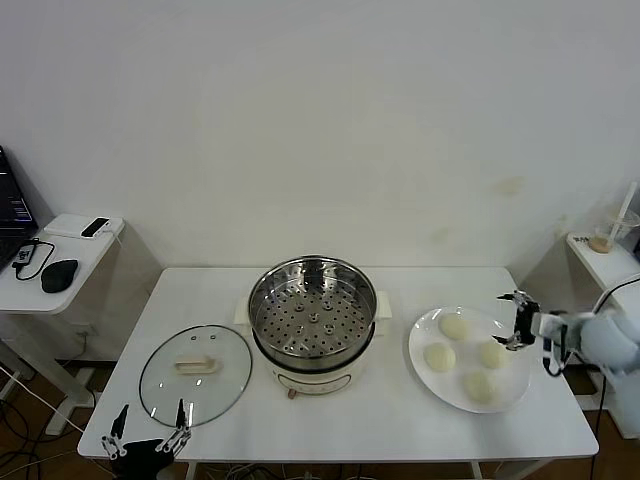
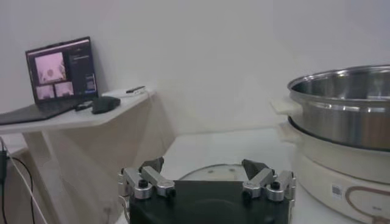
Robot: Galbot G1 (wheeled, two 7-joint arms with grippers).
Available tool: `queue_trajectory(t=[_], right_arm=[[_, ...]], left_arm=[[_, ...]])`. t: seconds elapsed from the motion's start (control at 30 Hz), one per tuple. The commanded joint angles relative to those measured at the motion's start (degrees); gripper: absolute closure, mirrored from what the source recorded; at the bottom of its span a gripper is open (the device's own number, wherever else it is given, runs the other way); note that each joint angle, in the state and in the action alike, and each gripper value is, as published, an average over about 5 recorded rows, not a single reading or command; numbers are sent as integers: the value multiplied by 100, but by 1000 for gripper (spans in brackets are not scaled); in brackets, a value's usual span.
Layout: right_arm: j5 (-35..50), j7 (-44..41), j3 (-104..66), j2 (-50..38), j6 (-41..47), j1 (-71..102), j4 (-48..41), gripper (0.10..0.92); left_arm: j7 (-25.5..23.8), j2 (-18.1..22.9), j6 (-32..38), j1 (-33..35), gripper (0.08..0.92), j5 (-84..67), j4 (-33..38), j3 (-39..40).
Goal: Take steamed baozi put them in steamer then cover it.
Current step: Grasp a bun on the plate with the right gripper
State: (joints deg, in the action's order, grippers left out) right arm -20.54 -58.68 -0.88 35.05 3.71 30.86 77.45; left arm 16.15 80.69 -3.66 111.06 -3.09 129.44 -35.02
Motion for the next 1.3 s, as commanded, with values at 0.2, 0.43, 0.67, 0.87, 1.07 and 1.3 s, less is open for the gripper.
queue_trajectory(t=[0.2,0.43,0.67,0.87,1.07,1.3], right_arm=[[-462,-1312,2417,935,-251,-2486,-2057,203],[-413,-1133,2463,1362,-137,-2454,-2339,203],[-438,-954,2421,1688,-84,-2515,-2656,203],[-613,-878,2473,1959,-106,-2571,-2992,203],[-744,-916,2516,2145,-90,-2589,-3185,203],[-882,-966,2510,2190,-55,-2560,-3260,208]], left_arm=[[-25,15,-154,-66,177,43,87,-192],[-26,22,-171,-87,177,58,42,-213],[-34,10,-166,-63,177,80,45,-255],[-44,8,-186,-76,177,97,47,-290],[-55,-5,-217,-91,177,91,14,-302],[-55,18,-241,-98,177,87,10,-275]])
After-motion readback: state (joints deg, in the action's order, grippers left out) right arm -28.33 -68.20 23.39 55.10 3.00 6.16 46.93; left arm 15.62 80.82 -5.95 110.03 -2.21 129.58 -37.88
